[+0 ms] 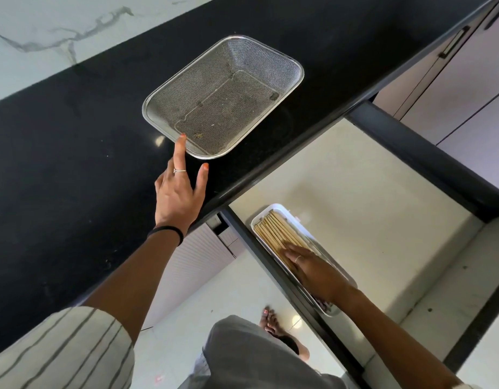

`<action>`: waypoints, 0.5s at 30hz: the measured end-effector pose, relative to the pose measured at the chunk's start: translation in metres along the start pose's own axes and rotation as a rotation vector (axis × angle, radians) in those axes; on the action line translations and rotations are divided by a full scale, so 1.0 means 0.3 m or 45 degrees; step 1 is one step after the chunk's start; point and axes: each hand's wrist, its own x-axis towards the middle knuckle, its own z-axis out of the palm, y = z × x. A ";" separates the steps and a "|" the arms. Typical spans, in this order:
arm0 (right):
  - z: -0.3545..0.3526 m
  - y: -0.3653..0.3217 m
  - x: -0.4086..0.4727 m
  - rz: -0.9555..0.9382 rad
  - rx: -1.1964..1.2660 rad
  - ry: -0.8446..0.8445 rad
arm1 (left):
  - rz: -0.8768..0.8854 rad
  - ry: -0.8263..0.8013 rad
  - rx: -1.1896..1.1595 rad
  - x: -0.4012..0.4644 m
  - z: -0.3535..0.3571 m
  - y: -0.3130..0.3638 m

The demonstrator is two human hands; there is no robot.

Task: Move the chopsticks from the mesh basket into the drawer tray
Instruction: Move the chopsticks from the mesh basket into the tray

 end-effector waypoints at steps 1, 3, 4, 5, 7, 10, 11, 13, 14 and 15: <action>-0.004 -0.005 0.007 0.024 0.011 0.062 | 0.000 -0.002 0.003 0.000 0.000 0.000; -0.009 -0.012 0.021 0.067 0.007 0.113 | 0.000 -0.001 0.004 -0.001 0.001 0.001; -0.009 -0.012 0.026 0.076 -0.010 0.094 | -0.002 0.001 0.001 -0.001 0.001 0.001; -0.006 -0.011 0.031 0.067 -0.026 0.051 | -0.003 0.002 -0.001 -0.002 0.001 0.001; 0.000 -0.001 0.037 0.007 -0.047 -0.051 | 0.000 0.001 -0.001 -0.001 0.003 -0.001; -0.002 0.023 0.039 -0.071 -0.087 -0.126 | -0.002 0.005 0.008 0.001 0.005 -0.005; -0.003 0.033 0.037 -0.089 -0.117 -0.130 | -0.006 0.006 0.010 0.001 0.006 -0.006; -0.003 0.053 0.030 -0.131 -0.205 -0.123 | -0.010 0.008 0.005 -0.001 0.007 -0.006; -0.002 0.060 0.027 -0.148 -0.242 -0.122 | -0.009 0.009 0.001 -0.001 0.007 -0.006; -0.003 0.064 0.025 -0.158 -0.267 -0.126 | -0.007 0.011 -0.003 0.000 0.007 -0.006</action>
